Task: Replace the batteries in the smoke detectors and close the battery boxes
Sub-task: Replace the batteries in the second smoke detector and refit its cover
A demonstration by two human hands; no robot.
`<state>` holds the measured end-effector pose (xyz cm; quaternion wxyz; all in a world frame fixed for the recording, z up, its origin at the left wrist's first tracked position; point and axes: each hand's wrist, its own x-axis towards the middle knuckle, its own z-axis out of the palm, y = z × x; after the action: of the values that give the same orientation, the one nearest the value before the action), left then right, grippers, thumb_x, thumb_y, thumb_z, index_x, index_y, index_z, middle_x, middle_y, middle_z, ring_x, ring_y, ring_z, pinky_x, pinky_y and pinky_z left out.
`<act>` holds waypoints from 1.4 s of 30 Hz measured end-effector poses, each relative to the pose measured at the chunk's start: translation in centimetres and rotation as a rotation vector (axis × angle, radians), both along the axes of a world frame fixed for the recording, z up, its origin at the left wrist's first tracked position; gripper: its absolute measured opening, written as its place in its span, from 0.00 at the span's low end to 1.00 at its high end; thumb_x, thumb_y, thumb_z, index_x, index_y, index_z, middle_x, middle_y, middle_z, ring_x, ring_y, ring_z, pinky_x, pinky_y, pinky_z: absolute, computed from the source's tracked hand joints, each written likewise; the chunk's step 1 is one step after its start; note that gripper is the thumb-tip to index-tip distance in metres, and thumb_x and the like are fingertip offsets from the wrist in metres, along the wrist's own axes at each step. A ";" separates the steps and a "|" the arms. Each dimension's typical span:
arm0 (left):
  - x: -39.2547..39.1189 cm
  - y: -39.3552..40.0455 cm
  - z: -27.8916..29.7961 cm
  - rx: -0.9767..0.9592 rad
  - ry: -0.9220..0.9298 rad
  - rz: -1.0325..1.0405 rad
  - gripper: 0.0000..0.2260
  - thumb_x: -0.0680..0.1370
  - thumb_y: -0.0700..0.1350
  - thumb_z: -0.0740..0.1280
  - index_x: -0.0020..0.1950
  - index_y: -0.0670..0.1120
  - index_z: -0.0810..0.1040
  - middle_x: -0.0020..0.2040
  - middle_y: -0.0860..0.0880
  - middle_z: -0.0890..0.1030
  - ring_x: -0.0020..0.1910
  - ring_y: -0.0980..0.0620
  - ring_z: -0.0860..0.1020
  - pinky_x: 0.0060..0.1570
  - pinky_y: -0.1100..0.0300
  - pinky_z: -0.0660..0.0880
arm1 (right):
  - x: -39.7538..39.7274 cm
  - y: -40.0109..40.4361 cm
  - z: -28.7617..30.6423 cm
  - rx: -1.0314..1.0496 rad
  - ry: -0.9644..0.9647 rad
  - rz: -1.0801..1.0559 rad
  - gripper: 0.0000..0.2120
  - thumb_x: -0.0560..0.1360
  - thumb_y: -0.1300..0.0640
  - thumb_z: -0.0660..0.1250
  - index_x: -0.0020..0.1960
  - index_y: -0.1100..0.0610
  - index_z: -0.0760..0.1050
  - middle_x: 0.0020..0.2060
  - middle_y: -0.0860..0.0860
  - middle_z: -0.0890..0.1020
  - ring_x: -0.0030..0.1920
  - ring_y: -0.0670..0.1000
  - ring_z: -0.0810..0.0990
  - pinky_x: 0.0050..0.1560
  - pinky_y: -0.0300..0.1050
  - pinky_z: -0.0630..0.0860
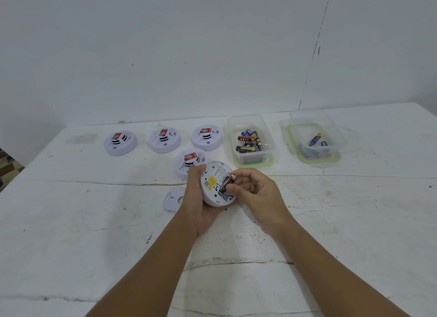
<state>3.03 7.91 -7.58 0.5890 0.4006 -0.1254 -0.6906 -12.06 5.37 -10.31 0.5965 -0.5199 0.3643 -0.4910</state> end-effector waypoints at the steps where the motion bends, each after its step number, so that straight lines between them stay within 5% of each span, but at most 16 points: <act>1: 0.0 0.0 0.1 -0.002 0.003 0.006 0.24 0.75 0.56 0.67 0.61 0.39 0.81 0.55 0.36 0.85 0.54 0.39 0.82 0.66 0.40 0.74 | 0.0 0.0 -0.1 0.000 -0.001 -0.006 0.14 0.71 0.65 0.80 0.55 0.57 0.83 0.46 0.59 0.86 0.45 0.56 0.83 0.54 0.57 0.82; 5: 0.0 0.0 0.1 -0.001 0.004 0.006 0.22 0.80 0.56 0.64 0.63 0.40 0.80 0.55 0.36 0.85 0.53 0.40 0.82 0.64 0.41 0.75 | 0.2 0.0 -0.3 0.007 0.005 -0.047 0.14 0.70 0.61 0.81 0.53 0.56 0.83 0.47 0.61 0.86 0.47 0.63 0.83 0.57 0.68 0.81; 11: 0.0 0.2 0.2 -0.007 -0.007 -0.012 0.22 0.81 0.57 0.62 0.63 0.40 0.80 0.55 0.37 0.85 0.51 0.41 0.84 0.60 0.42 0.78 | 0.3 0.0 -0.3 0.020 -0.002 -0.073 0.16 0.71 0.60 0.81 0.56 0.58 0.81 0.46 0.61 0.86 0.51 0.68 0.84 0.58 0.68 0.81; 15: 0.0 0.2 0.2 -0.001 0.004 -0.020 0.23 0.82 0.57 0.61 0.65 0.40 0.79 0.57 0.36 0.85 0.51 0.41 0.84 0.59 0.43 0.78 | 0.3 0.0 -0.4 -0.002 -0.007 -0.075 0.18 0.74 0.61 0.79 0.60 0.53 0.78 0.45 0.60 0.87 0.50 0.66 0.86 0.57 0.67 0.81; 21: 0.0 0.0 0.3 0.016 0.009 0.004 0.22 0.82 0.56 0.62 0.64 0.41 0.80 0.54 0.38 0.85 0.50 0.43 0.83 0.60 0.43 0.77 | 0.3 0.2 -0.3 -0.050 0.056 -0.124 0.13 0.74 0.58 0.79 0.54 0.52 0.79 0.45 0.57 0.86 0.49 0.63 0.85 0.54 0.68 0.81; 27: 0.0 0.0 0.2 0.014 0.001 -0.014 0.22 0.82 0.57 0.61 0.62 0.40 0.80 0.54 0.36 0.85 0.48 0.41 0.85 0.56 0.42 0.78 | 0.3 0.4 -0.4 -0.076 0.142 -0.135 0.10 0.71 0.53 0.82 0.47 0.52 0.82 0.40 0.51 0.85 0.42 0.48 0.79 0.53 0.58 0.81; 35: -0.1 0.0 0.2 0.027 -0.004 -0.001 0.23 0.80 0.57 0.63 0.64 0.42 0.80 0.55 0.38 0.85 0.54 0.41 0.81 0.61 0.42 0.77 | 0.2 0.6 -0.2 -0.094 0.101 -0.180 0.11 0.70 0.53 0.82 0.47 0.52 0.81 0.40 0.49 0.84 0.42 0.49 0.80 0.51 0.55 0.82; 39: -0.1 0.0 0.2 0.033 0.017 -0.005 0.22 0.80 0.57 0.63 0.64 0.41 0.80 0.55 0.38 0.83 0.56 0.40 0.80 0.62 0.42 0.76 | 0.3 1.5 0.0 -0.235 0.182 -0.222 0.10 0.74 0.57 0.79 0.47 0.51 0.78 0.40 0.43 0.81 0.42 0.46 0.81 0.48 0.49 0.80; 42: -0.1 0.1 0.2 0.042 0.033 -0.010 0.23 0.76 0.58 0.66 0.63 0.41 0.80 0.52 0.38 0.84 0.50 0.42 0.81 0.46 0.50 0.82 | 0.4 1.9 -0.3 -0.518 0.362 -0.272 0.08 0.75 0.56 0.78 0.47 0.52 0.78 0.45 0.45 0.81 0.46 0.47 0.83 0.48 0.49 0.81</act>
<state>2.95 7.96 -7.34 0.5791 0.4006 -0.1032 -0.7025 -11.64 7.26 -10.66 0.2995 -0.6795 0.3933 -0.5421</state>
